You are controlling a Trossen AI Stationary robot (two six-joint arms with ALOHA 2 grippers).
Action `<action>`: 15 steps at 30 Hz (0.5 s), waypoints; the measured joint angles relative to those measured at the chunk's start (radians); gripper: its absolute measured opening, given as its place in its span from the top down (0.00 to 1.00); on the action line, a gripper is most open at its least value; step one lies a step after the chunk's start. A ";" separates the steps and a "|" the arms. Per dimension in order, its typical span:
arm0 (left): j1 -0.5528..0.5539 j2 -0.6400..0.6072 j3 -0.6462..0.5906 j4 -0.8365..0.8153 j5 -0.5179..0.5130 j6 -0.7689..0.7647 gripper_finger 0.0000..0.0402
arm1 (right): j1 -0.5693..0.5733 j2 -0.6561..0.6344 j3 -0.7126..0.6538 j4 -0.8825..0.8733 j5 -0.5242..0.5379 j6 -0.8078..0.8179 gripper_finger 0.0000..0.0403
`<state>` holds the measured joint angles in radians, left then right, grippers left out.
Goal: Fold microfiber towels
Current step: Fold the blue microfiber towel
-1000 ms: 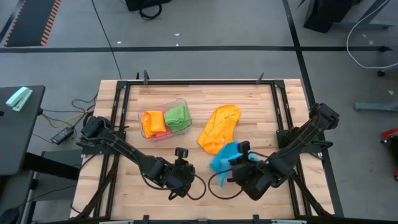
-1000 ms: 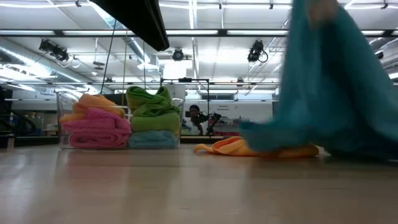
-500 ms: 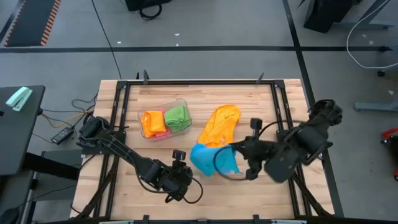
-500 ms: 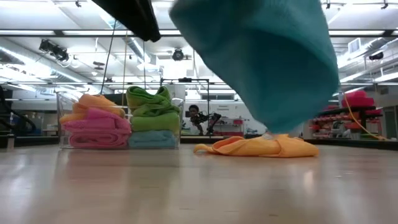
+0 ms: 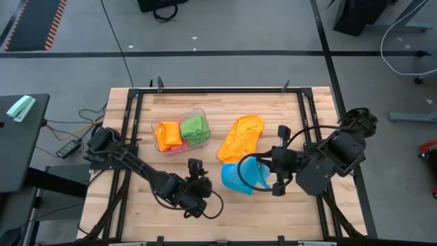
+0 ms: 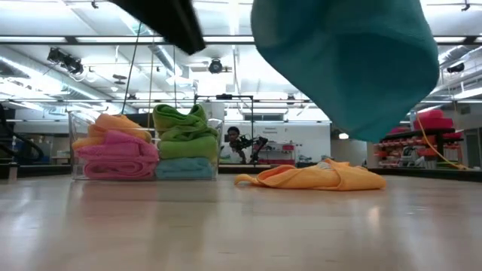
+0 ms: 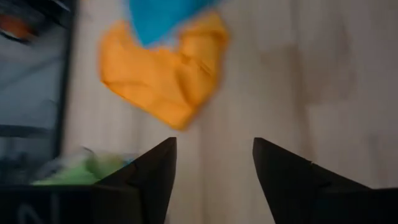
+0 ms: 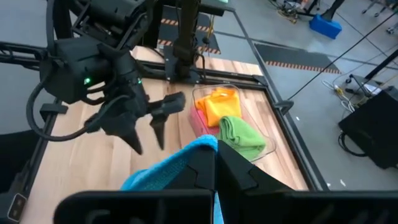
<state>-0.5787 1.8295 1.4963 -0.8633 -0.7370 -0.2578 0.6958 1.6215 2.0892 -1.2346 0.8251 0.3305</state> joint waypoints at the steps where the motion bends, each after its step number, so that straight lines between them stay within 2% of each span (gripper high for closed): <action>1: -0.003 0.000 0.000 0.020 -0.033 0.026 0.46 | 0.000 0.000 0.000 0.000 0.000 0.003 0.98; 4: -0.015 0.001 0.000 0.088 -0.124 0.117 0.48 | 0.000 -0.001 0.000 0.001 0.000 0.009 0.98; 6: -0.012 0.001 0.000 0.141 -0.138 0.176 0.49 | 0.000 -0.001 0.000 0.001 0.000 0.010 0.98; 10: 0.008 0.001 0.000 0.273 -0.128 0.293 0.50 | 0.000 -0.001 0.000 0.002 0.001 0.010 0.98; 15: 0.020 0.001 0.000 0.464 -0.058 0.459 0.47 | 0.000 -0.001 0.000 0.002 0.040 0.017 0.98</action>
<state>-0.5583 1.8305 1.4963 -0.3993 -0.7954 0.2007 0.6954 1.6207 2.0892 -1.2331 0.8648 0.3476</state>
